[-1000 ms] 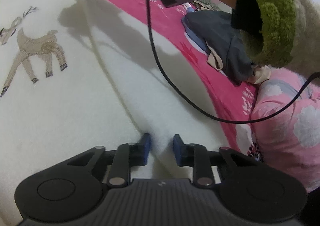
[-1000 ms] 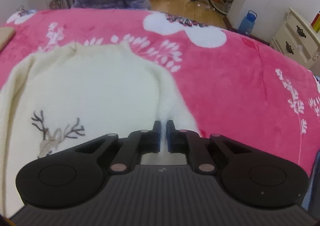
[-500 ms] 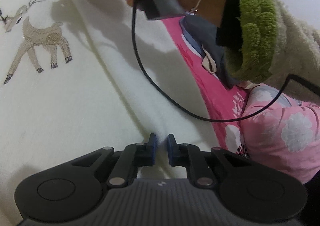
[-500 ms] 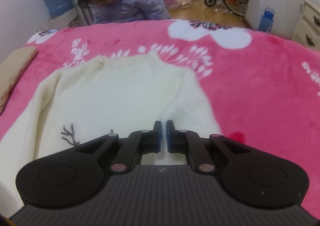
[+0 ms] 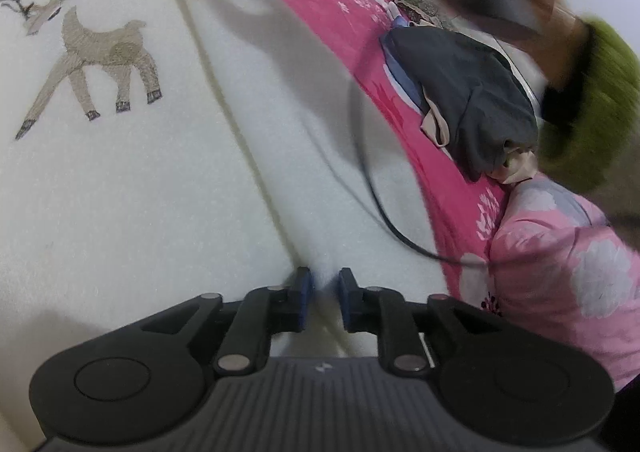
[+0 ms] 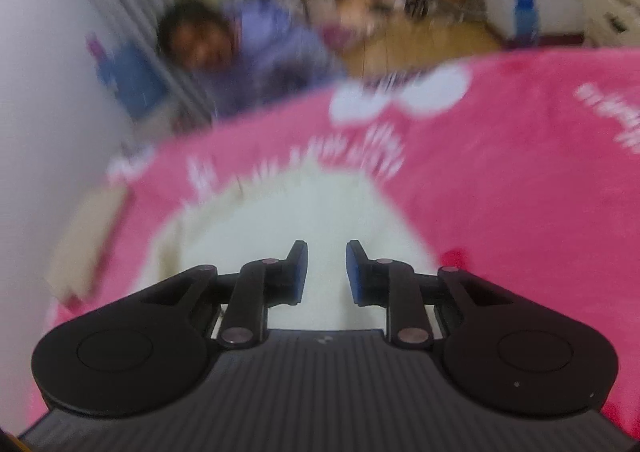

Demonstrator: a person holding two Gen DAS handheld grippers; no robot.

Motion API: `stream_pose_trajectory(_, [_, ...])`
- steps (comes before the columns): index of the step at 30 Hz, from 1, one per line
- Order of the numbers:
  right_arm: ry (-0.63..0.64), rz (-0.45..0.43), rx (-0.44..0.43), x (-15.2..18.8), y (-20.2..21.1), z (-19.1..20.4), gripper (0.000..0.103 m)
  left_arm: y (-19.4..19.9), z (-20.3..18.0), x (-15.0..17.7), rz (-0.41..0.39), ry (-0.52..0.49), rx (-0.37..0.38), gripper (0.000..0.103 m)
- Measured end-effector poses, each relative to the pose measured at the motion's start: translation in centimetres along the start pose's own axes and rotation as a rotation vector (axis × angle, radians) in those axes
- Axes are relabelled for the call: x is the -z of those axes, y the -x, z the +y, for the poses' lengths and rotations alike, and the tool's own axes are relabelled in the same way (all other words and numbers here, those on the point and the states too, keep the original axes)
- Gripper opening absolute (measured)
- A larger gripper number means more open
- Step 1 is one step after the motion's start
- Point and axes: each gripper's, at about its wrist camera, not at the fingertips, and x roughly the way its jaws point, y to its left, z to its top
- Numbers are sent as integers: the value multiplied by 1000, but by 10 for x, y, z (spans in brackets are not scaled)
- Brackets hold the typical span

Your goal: Fold clothes

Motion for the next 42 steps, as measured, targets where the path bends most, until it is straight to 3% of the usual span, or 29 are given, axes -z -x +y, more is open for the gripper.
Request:
stream_pose_trajectory(4, [15,-208,121,-2,118,-18,24,-1,0,-1,1,36,12,28])
stream_pose_trajectory(6, [41,-270,209,7,164,-22,27,-2,-2,0,-5,45,8,23])
stream_pose_trajectory(8, [62,-281,284,19,191,-25,28,-4,-5,1,-13,41,-18,14])
stream_pose_trajectory(11, [64,-204,325,48,199,-34,29,2,-4,5,-35,67,-21,6])
stream_pose_trajectory(14, [64,-115,346,75,179,-41,29,11,-3,9,-60,81,-46,6])
stream_pose_trajectory(22, [-134,116,183,114,106,-62,29,17,-8,10,-26,35,-128,6])
stream_pose_trajectory(25, [-207,199,121,128,79,-69,29,21,-14,2,18,9,-146,16])
stream_pose_trajectory(29, [-296,208,58,130,64,-83,29,40,-31,-24,39,-157,-239,32])
stream_pose_trajectory(32, [-382,236,17,128,47,-98,29,38,-45,-57,55,-252,-275,36])
stream_pose_trajectory(34, [-413,243,1,131,40,-105,30,27,-55,-80,63,-281,-274,39])
stream_pose_trajectory(36, [-447,246,-20,132,33,-109,31,9,-69,-96,46,-316,-238,49])
stream_pose_trajectory(38, [-485,237,-53,133,32,-114,31,-8,-81,-109,20,-344,-202,52])
stream_pose_trajectory(42, [-567,200,-145,132,37,-122,31,-41,-84,-118,-30,-271,-151,53])
